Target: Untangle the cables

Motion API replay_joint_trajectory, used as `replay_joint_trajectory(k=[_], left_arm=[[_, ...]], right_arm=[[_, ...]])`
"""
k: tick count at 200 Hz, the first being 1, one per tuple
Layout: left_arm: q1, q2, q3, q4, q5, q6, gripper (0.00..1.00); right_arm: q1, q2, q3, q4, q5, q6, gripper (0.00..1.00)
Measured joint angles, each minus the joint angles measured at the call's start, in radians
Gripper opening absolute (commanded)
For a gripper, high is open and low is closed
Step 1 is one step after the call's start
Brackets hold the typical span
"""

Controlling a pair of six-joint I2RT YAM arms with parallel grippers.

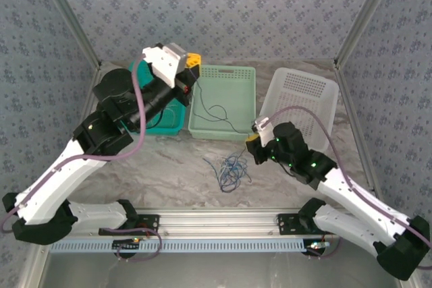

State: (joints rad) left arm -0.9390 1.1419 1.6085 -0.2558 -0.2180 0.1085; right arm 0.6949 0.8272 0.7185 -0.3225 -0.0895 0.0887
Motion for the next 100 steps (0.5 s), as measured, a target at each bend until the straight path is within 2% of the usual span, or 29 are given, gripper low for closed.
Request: replay_joint_trajectory(k=[46, 100], left_arm=[[0.050, -0.067, -0.083, -0.013, -0.045, 0.011, 0.03], [0.064, -0.037, -0.140, -0.034, -0.063, 0.034, 0.03]], right_arm=[[-0.007, 0.023, 0.340, -0.214, 0.079, -0.086, 0.07], [-0.010, 0.065, 0.517, -0.389, 0.210, -0.161, 0.08]])
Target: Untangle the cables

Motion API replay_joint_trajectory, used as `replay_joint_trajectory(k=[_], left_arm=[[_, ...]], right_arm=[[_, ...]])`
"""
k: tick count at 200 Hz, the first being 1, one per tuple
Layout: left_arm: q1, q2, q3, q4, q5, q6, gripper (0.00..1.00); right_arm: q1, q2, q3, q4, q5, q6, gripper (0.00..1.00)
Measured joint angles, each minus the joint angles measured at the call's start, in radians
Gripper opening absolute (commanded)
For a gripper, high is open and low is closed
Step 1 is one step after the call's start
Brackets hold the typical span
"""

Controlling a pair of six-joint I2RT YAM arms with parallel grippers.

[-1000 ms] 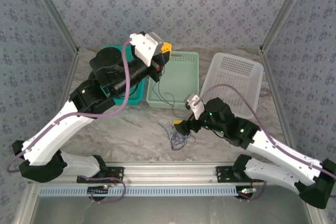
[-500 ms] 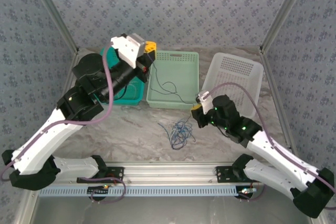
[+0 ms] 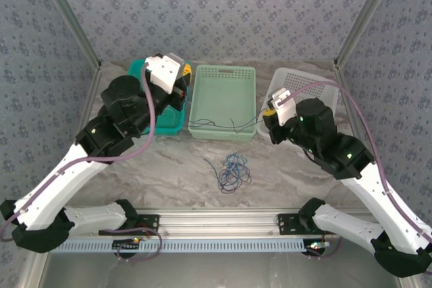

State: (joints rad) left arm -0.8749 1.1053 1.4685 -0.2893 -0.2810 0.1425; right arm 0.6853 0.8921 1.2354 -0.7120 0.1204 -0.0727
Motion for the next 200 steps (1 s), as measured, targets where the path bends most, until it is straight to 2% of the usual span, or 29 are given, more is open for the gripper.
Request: replay_joint_trajectory(k=[46, 77, 109, 151, 200], left_arm=[[0.011, 0.073, -0.014, 0.060, 0.024, 0.000, 0.03], [0.019, 0.218, 0.038, 0.123, 0.080, -0.008, 0.03], [0.031, 0.413, 0.120, 0.191, 0.142, -0.036, 0.03], [0.039, 0.739, 0.368, 0.231, 0.243, -0.107, 0.02], [0.040, 1.119, 0.777, 0.201, 0.399, -0.230, 0.02]], right_arm=[[-0.065, 0.016, 0.019, -0.032, 0.116, -0.031, 0.10], [-0.221, 0.070, 0.018, -0.032, 0.185, -0.033, 0.10], [-0.421, 0.119, -0.014, -0.011, 0.182, -0.010, 0.10], [-0.683, 0.136, -0.099, 0.036, 0.093, 0.068, 0.10], [-0.828, 0.195, -0.175, 0.063, -0.009, 0.159, 0.11]])
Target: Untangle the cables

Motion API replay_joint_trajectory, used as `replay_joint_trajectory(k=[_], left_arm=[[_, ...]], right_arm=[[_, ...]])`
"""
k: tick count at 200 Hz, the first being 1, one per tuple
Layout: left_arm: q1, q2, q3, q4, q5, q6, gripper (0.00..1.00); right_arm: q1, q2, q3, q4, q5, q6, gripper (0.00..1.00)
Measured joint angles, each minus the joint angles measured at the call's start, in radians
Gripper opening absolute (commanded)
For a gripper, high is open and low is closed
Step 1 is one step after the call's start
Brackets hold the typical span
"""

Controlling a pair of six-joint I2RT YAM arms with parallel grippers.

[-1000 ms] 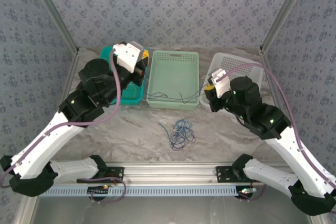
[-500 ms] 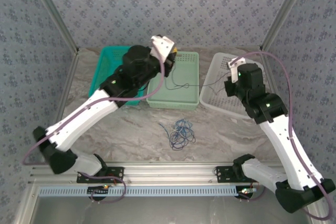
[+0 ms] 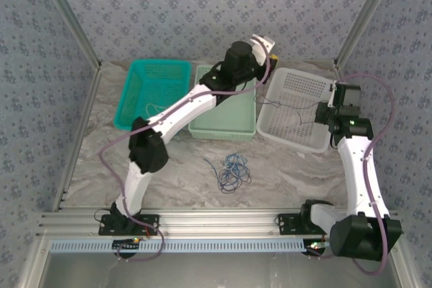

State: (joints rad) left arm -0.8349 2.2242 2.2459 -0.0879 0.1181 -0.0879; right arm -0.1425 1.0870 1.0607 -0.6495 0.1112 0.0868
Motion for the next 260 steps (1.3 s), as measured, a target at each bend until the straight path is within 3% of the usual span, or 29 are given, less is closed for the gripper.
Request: replay_joint_trajectory(k=[52, 106, 118, 137, 142, 191, 222, 260], left_arm=[[0.000, 0.330, 0.450, -0.105, 0.156, -0.120, 0.03], [0.000, 0.385, 0.501, -0.126, 0.213, -0.196, 0.05], [0.000, 0.385, 0.505, -0.126, 0.219, -0.207, 0.04], [0.000, 0.385, 0.510, -0.126, 0.229, -0.221, 0.04], [0.000, 0.385, 0.511, -0.125, 0.231, -0.225, 0.04], [0.000, 0.385, 0.511, -0.125, 0.235, -0.248, 0.04], [0.000, 0.385, 0.512, -0.125, 0.234, -0.266, 0.04], [-0.003, 0.385, 0.512, -0.129, 0.227, -0.273, 0.04]], right_arm=[[-0.121, 0.027, -0.090, 0.026, -0.074, 0.093, 0.08], [-0.156, 0.029, -0.123, 0.057, -0.111, 0.148, 0.08], [-0.156, 0.028, -0.129, 0.071, -0.113, 0.155, 0.18], [-0.156, 0.023, -0.153, 0.085, -0.129, 0.161, 0.69], [-0.156, 0.021, -0.158, 0.085, -0.135, 0.159, 0.75], [-0.098, -0.086, -0.160, 0.072, -0.187, 0.137, 0.76], [0.026, -0.169, -0.152, 0.117, -0.281, 0.110, 0.80], [0.160, -0.127, -0.171, 0.250, -0.385, 0.079, 0.84]])
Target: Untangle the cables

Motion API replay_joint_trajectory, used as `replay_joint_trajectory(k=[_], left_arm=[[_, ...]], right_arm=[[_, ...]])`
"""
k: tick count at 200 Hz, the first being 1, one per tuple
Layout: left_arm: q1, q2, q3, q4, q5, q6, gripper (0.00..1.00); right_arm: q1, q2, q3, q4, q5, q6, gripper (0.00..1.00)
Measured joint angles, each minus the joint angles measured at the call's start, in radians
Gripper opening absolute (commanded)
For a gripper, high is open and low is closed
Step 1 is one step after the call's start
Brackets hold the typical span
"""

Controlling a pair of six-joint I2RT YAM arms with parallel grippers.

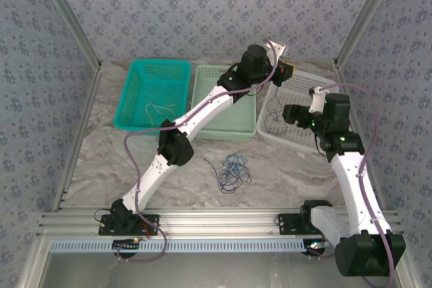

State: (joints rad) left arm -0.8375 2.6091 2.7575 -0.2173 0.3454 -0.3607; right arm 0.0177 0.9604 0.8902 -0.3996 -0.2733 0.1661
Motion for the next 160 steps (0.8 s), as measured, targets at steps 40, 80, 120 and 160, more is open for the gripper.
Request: replay_joint_trajectory(k=[40, 80, 120, 160], left_arm=[[-0.002, 0.000, 0.000, -0.021, -0.013, -0.001, 0.04], [-0.002, 0.000, 0.000, -0.035, -0.020, -0.016, 0.04], [-0.002, 0.000, 0.000, -0.050, -0.020, -0.027, 0.04], [-0.002, 0.000, 0.000, -0.051, -0.020, -0.034, 0.04]], right_arm=[[0.087, 0.075, -0.029, 0.137, -0.038, -0.003, 0.85], [0.120, 0.154, -0.031, 0.227, -0.030, -0.038, 0.79], [0.120, 0.231, -0.031, 0.274, 0.003, -0.072, 0.69], [0.117, 0.245, -0.043, 0.302, 0.025, -0.109, 0.29]])
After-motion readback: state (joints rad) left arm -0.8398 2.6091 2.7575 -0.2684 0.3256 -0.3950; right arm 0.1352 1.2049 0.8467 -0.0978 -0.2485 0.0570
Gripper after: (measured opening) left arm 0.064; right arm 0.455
